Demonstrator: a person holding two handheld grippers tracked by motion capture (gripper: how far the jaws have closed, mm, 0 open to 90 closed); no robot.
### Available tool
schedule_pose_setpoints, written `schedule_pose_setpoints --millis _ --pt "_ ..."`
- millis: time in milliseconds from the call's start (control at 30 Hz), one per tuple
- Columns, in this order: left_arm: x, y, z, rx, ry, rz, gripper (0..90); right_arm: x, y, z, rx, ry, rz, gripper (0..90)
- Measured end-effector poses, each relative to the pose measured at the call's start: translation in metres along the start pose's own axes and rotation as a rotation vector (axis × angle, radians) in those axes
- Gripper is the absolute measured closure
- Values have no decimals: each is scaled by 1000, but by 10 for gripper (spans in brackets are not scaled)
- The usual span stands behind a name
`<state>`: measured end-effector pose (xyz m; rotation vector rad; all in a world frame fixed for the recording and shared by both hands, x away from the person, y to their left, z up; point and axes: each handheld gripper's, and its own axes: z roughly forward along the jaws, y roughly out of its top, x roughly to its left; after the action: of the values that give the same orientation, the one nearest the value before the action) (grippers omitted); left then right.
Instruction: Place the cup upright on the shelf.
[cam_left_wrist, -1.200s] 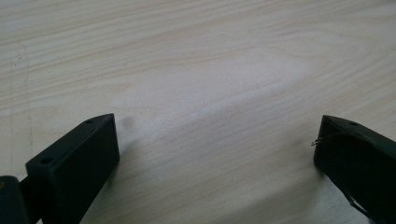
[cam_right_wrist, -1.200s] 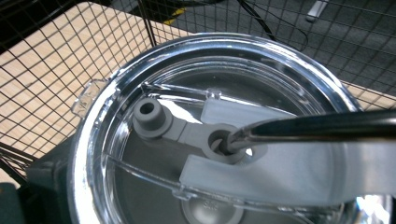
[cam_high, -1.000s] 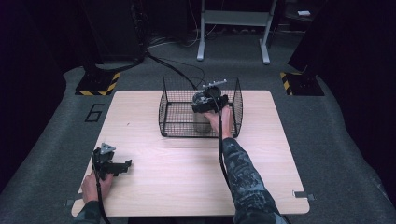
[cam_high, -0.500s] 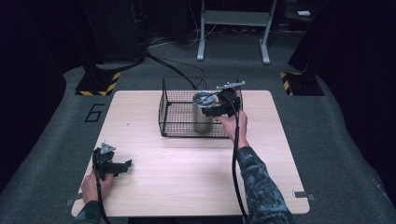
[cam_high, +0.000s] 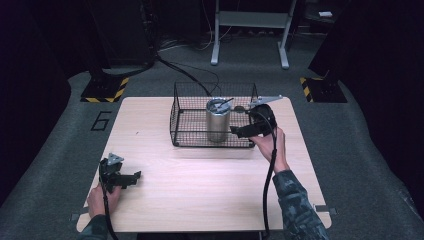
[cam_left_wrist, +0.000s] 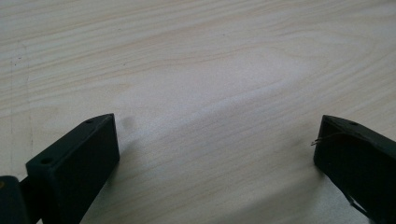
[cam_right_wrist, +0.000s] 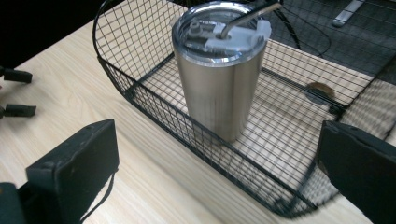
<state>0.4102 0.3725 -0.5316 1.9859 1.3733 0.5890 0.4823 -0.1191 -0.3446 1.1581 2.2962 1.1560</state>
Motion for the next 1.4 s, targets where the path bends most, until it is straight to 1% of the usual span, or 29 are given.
schedule_pose_setpoints --millis 33,67,100,133,200,233,267,367,400,433,467,600,633,667,700,733,767,800,833,933,967,1000,1133,1167,1200,1233,1267,1333,1400 --pt "0 0 0 -6 5 0 1 -2 -7 -9 -8 -4 4 0" --pt "0 0 0 -6 5 0 1 -3 -11 -14 -12 -9 5 0" --pt "0 0 0 0 0 0 1 -3 -11 -14 -12 -9 5 0" --pt "0 0 0 0 0 0 1 -5 -20 -23 -18 -22 16 0" --pt "0 0 0 0 0 0 1 -8 -29 -32 -26 -35 5 0" --pt "0 0 0 0 0 0 1 -8 -29 -32 -26 -35 5 0" --pt "0 0 0 0 0 0 1 -11 -38 -40 -23 -55 6 0" --pt "0 0 0 0 0 0 1 -18 -52 -51 -30 -77 15 0" --pt "0 0 0 0 0 0 1 -19 -57 -55 -38 -84 24 0" --pt "0 -1 1 -12 7 -3 1 -22 -62 -58 -38 -89 32 0" --pt "0 0 0 -2 1 -1 1 -24 -68 -61 -37 -94 35 0" --pt "0 0 0 0 0 -1 1 -32 -92 -70 -18 -108 65 0" --pt "0 0 0 0 0 -1 1 -32 -92 -70 -18 -108 65 0" --pt "0 0 0 0 0 0 1 -35 -105 -73 -12 -117 74 0" --pt "0 0 1 -8 6 -2 1 -37 -111 -73 -5 -124 82 0" --pt "0 0 0 -2 1 -1 1 -38 -117 -73 0 -133 93 0" --pt "0 0 0 -2 1 -1 1 -38 -117 -73 0 -133 93 0" --pt "0 0 0 0 0 0 1 -41 -130 -74 8 -138 112 0" --pt "0 0 0 0 0 0 1 -44 -136 -74 11 -141 109 0" --pt "0 0 0 -6 2 -1 1 -49 -155 -72 28 -153 147 0" --pt "0 0 0 -6 2 -1 1 -49 -155 -72 28 -153 147 0" --pt "0 0 0 -6 2 -1 1 -52 -168 -70 43 -169 144 0" --pt "0 0 0 0 0 -1 1 -57 -195 -62 72 -195 170 0" --pt "0 0 0 0 0 -1 1 -57 -195 -62 72 -195 170 0" --pt "0 0 0 -7 5 -1 1 -59 -209 -57 68 -197 199 0" --pt "0 0 0 0 0 0 1 -60 -215 -55 77 -199 212 0" --pt "0 0 0 -6 2 -2 1 -61 -222 -52 80 -206 210 0" --pt "0 0 0 -2 2 -1 1 -63 -233 -48 92 -210 220 0" --pt "0 0 0 0 0 -1 1 -63 -237 -46 94 -220 230 0"
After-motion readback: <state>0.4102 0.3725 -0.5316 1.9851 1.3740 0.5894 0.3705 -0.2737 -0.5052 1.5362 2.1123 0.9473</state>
